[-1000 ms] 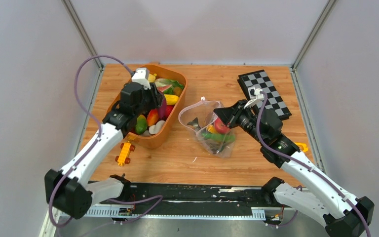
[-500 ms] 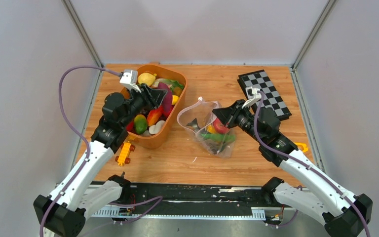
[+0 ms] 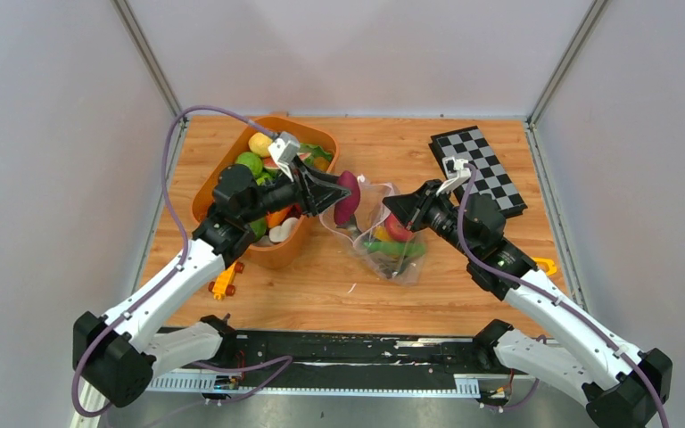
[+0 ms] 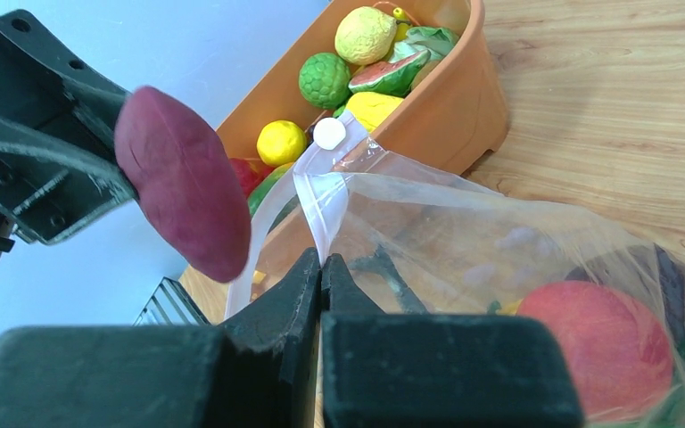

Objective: Place the food in the zip-top bag and seal the zipper
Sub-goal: Place the fake vegetable in the zipper food storage bag.

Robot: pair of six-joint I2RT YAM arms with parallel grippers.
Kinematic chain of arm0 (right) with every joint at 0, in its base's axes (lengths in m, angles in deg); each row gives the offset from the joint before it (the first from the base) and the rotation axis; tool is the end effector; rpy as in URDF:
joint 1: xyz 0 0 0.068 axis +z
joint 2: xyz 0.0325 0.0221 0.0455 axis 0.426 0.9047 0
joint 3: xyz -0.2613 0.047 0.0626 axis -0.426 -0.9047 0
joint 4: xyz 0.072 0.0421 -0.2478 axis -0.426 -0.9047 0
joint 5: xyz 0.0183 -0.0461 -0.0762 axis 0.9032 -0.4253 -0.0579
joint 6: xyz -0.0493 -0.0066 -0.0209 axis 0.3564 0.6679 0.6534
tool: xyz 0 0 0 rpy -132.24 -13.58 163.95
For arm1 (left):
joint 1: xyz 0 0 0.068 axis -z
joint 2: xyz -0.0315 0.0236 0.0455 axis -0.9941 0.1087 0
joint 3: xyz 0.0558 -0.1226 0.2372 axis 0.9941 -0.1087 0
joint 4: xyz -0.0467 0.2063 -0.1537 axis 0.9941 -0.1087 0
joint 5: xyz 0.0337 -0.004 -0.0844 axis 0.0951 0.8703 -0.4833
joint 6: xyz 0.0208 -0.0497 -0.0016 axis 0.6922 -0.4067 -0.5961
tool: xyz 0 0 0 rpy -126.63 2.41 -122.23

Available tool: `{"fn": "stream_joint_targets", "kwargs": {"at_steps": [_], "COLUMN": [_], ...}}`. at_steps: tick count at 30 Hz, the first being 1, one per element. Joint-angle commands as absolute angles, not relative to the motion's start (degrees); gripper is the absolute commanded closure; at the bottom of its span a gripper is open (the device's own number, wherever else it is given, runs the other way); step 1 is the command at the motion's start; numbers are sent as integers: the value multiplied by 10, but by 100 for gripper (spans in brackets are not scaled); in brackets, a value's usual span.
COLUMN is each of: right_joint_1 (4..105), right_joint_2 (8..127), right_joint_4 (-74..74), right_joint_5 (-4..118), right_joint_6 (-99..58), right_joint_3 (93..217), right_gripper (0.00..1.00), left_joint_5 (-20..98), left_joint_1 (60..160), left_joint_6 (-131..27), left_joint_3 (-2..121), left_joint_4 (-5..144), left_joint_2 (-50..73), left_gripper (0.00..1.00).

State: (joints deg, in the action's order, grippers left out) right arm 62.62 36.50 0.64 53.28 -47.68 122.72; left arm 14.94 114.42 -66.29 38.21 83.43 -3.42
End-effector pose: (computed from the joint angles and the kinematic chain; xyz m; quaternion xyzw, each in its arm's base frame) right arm 0.1656 0.1297 0.3348 -0.0464 0.7443 0.4105 0.5248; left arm 0.2014 -0.1415 0.3725 0.2304 0.6336 -0.5034 0.5403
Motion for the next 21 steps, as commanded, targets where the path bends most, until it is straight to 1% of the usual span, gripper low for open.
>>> {"fn": "stream_joint_targets", "kwargs": {"at_steps": [1,5,8,10,16,17,21], "right_joint_1": [624,624,625,625,625,625,625], "right_joint_2": [363,365,363,364,364,365,364], "right_joint_4": [36,37,36,36,35,35,34], "right_joint_5": [533,534,531,531,528,528,526], "right_joint_6": [-480,-480,-479,-478,-476,-476,-475], "right_joint_3": [1246,1247,1247,1248,1249,1249,1249], "right_gripper": [100,100,100,100,100,100,100], "left_joint_5": [138,144,149,151,170,173,185], "left_joint_1": [1177,1193,1198,1203,1222,1224,1228], "left_joint_6": [-609,-577,-557,-542,-500,-495,-473], "left_joint_3": [398,407,416,426,446,450,463], "left_joint_4": [857,826,805,781,736,728,697], "left_joint_2": [-15,8,20,30,48,50,53], "left_gripper": [72,73,72,69,57,54,34]}}
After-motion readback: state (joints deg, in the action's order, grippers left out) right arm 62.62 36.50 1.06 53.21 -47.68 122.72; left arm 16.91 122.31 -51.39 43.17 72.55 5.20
